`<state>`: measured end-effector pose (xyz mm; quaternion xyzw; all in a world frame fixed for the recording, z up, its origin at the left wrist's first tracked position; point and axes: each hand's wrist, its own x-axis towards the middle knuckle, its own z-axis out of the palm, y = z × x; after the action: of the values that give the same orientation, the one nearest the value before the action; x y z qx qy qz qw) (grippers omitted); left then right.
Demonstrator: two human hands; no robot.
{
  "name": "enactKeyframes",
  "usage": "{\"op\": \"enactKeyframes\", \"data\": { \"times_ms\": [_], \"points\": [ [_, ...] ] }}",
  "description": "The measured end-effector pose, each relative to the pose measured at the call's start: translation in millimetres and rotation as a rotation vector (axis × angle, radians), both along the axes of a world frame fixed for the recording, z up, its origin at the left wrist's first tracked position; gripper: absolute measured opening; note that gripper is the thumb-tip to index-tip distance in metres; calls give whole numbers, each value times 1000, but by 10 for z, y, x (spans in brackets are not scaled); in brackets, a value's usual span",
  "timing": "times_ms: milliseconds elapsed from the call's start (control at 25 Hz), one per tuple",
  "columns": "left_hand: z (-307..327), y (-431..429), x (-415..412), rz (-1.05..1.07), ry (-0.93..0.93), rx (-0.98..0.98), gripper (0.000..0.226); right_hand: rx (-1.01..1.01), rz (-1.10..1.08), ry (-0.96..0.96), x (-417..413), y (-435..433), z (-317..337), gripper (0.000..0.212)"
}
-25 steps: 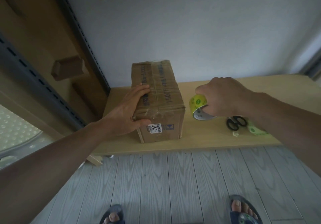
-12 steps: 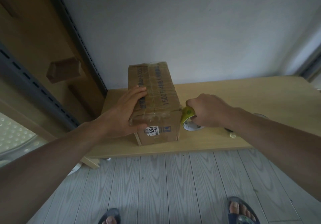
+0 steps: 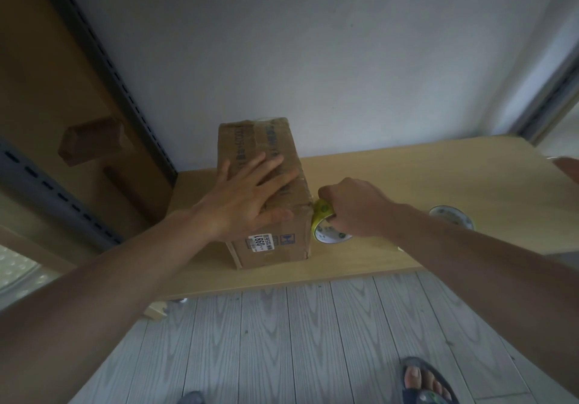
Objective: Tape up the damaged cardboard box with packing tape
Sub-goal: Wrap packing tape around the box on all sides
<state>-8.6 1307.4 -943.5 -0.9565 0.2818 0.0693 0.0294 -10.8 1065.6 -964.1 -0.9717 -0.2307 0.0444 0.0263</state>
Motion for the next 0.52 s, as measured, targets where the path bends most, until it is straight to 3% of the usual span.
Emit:
{"op": "enactKeyframes", "data": {
  "times_ms": [120, 520],
  "points": [
    [85, -279, 40, 6, 54, 32, 71, -9, -13, -1, 6, -58, -40, 10],
    [17, -591, 48, 51, -11, 60, 60, 188, -81, 42, -21, -132, -138, 11]
  ]
}}
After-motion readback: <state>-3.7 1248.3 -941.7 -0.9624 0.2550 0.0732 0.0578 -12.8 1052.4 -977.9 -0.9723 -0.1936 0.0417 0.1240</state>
